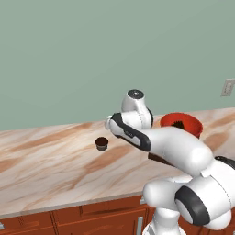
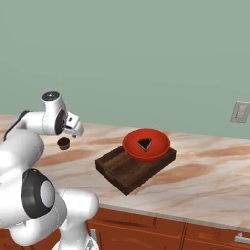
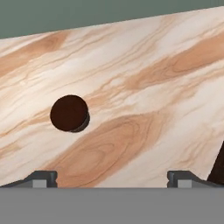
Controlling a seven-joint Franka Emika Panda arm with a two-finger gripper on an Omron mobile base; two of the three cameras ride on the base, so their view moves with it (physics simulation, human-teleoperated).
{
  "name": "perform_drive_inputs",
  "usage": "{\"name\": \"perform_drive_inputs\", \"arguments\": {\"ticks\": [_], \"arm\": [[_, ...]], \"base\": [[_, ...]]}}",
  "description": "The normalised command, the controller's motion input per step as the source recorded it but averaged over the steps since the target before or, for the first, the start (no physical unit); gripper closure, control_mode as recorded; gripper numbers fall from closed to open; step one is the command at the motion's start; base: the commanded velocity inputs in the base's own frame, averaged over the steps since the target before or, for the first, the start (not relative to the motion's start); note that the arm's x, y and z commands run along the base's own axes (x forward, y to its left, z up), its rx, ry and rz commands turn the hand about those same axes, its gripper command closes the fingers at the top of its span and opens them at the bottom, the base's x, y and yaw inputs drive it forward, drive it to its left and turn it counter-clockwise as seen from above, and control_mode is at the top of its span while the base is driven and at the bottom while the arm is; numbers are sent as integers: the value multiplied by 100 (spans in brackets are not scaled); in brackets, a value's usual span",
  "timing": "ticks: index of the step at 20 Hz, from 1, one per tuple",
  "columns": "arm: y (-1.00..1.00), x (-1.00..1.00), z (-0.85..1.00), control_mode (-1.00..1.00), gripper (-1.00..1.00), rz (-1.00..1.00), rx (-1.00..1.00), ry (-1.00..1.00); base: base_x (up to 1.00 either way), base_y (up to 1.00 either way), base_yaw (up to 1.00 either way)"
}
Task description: Place the bowl with cake and the cupcake onto the tray.
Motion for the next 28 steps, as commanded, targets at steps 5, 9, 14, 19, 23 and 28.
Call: {"name": "perform_drive_inputs", "arguments": {"ticks": [5,9,14,19,23,28], "arm": [[35,4,-8,-100,-100,11,0,0],[21,8,-6,-100,-100,8,0,0],[22,10,-3,-100,-100,5,0,0],[17,13,-9,-100,-100,5,0,0],[6,11,-19,-100,-100,7,0,0],[12,8,-27,-100,-100,5,0,0]], "base": [[0,0,0],[0,0,0],[0,0,0],[0,0,0],[0,0,0],[0,0,0]]}}
